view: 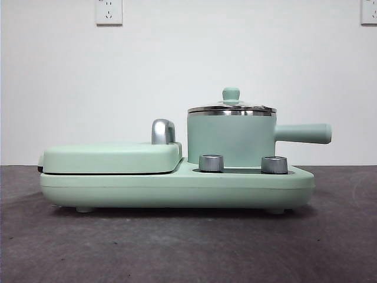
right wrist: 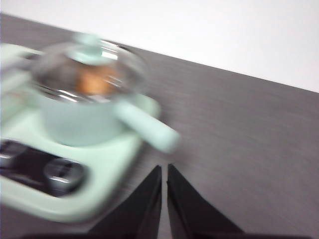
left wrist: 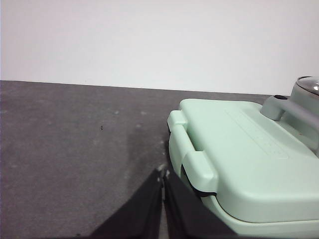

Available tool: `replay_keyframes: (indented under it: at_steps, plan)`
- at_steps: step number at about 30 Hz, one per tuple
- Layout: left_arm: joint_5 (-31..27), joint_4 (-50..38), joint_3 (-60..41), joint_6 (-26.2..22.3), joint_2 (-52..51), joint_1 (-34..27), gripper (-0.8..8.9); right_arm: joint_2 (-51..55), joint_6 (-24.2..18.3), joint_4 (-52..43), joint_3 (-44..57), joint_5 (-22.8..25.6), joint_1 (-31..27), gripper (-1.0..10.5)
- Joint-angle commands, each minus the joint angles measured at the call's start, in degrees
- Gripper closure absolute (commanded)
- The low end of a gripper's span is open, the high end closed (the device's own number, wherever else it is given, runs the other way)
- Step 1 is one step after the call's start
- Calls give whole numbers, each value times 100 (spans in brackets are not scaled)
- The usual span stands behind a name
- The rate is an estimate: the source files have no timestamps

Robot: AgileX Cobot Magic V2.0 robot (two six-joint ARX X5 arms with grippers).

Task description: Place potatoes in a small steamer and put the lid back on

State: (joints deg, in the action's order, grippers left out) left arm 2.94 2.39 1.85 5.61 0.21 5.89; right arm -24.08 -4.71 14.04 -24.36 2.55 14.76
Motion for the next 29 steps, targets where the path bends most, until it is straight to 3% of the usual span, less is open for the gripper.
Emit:
replay_keyframes:
  at_steps: [1,9,16,29]
  plan:
    - [4,-70,-105,2,-4,7,807,879,-59,-212,763,44,-509,930]
    - [4,-70,-105,2,-4,7,807,2382,-20,-249,1950,-470,-1128,930]
    - [4,-70,-105,2,-4,9,807,2387,197,-1014,2371,-577,-1213,930]
    - [4,-70,-105,2,-4,7,807,2387,321,-1106,2371,-555,-1211,930]
